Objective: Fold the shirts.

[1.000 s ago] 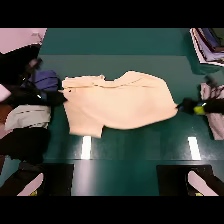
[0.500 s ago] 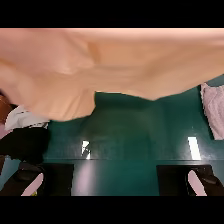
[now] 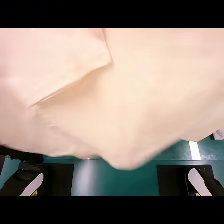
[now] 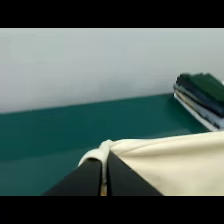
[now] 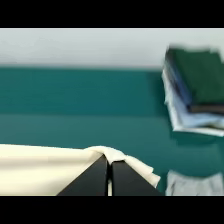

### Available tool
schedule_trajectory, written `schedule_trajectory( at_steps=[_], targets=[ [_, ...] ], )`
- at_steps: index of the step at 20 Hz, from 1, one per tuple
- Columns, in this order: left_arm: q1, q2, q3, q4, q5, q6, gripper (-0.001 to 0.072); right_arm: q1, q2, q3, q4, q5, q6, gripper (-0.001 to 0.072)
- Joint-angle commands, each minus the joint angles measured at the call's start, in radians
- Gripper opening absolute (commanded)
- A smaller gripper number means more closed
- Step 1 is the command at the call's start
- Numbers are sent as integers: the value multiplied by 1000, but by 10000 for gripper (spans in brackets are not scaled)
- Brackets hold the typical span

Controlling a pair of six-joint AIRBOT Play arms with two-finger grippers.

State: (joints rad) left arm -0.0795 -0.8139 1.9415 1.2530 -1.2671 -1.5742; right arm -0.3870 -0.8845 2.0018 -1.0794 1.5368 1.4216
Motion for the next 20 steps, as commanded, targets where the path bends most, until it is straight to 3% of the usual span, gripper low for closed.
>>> schedule_trajectory(
  at_steps=[1,5,9,16,18,20],
  targets=[
    [1,-92,-190,4,-46,23,25,9,-114,-119,29,99,19,12],
    [1,-287,-341,2,-40,56,25,161,-298,-343,-105,100,23,12],
    [1,-533,-364,11,24,64,25,317,-539,-434,-241,47,39,13],
    [8,-758,-360,11,435,108,24,377,-875,-132,-203,-148,36,13],
    [30,-760,-360,11,431,112,25,378,-899,-66,-204,-126,35,13],
    [63,-752,-360,10,321,114,24,377,-889,-59,-205,-84,30,13]
  ],
)
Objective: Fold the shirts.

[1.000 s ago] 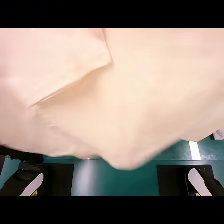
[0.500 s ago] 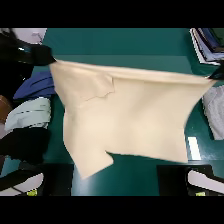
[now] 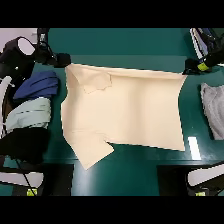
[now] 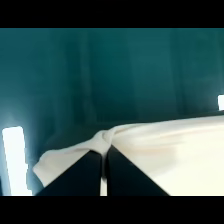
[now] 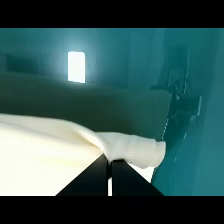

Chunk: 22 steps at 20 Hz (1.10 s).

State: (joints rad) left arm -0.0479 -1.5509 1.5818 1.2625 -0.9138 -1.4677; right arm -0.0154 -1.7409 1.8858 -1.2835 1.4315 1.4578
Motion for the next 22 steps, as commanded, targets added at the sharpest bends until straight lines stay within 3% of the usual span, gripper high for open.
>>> schedule_trajectory(
  at_steps=[1,3,5,11,13,14,15,16,19,22],
  targets=[
    [45,-13,0,0,-115,10,24,6,-27,57,-1,62,-7,13],
    [59,-13,-9,10,-299,11,24,11,-19,56,-2,130,-8,13],
    [53,-13,-47,5,-381,29,24,23,-2,11,-3,147,-8,13],
    [48,-13,-242,-13,-288,27,25,39,182,-453,1,-96,0,14],
    [48,-13,-264,-13,-272,-18,30,39,233,-559,18,-179,0,18],
    [48,-12,-263,-14,-272,-25,228,39,246,-586,40,-193,0,81],
    [48,-6,-264,-14,-284,-25,464,39,260,-603,62,-198,0,335],
    [48,8,-264,-11,-299,-24,424,38,280,-612,59,-186,0,413],
    [48,124,-294,31,-354,-20,423,37,387,-652,51,-140,0,412],
    [48,319,-471,38,-396,-19,423,37,519,-725,55,-114,0,410]
  ],
)
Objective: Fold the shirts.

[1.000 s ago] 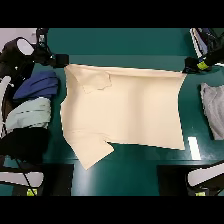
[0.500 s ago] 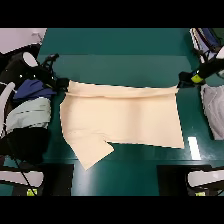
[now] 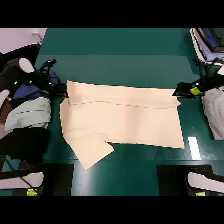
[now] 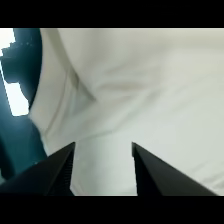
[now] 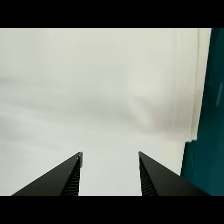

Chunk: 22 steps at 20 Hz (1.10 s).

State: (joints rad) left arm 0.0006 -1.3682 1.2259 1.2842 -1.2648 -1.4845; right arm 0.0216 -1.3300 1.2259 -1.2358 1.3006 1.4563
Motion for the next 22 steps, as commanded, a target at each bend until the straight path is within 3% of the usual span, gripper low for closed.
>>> schedule_trajectory(
  at_steps=[1,6,9,21,22],
  targets=[
    [-1,210,-209,9,-50,-14,423,0,142,-86,7,17,1,410],
    [-1,506,-661,-153,-51,-64,423,0,249,-140,14,-14,1,409],
    [-1,568,-805,-241,-21,-75,423,0,274,-146,14,-14,1,409],
    [-1,565,-872,-295,208,-79,420,0,345,-148,14,14,2,407],
    [-1,565,-871,-304,206,-79,280,0,345,-148,14,28,2,408]
  ],
)
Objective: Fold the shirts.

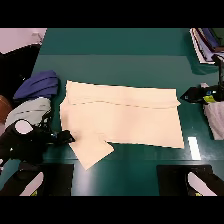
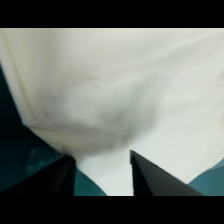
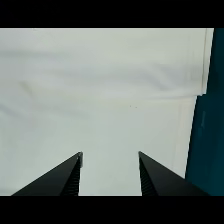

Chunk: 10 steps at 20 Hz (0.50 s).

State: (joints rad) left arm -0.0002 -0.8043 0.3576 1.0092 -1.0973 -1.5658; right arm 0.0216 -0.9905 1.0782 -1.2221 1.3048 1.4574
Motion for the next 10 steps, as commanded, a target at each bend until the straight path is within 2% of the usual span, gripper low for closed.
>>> schedule_trajectory(
  at_steps=[1,5,7,10],
  targets=[
    [0,2,-3,-40,38,12,39,0,6,-1,-2,42,0,408],
    [0,3,57,-51,-62,66,23,-81,11,-93,-30,177,0,407],
    [0,4,99,-48,-92,82,23,-193,42,-237,-40,184,0,408],
    [0,3,137,-49,-68,82,23,-415,61,-445,-57,169,0,411]
  ],
)
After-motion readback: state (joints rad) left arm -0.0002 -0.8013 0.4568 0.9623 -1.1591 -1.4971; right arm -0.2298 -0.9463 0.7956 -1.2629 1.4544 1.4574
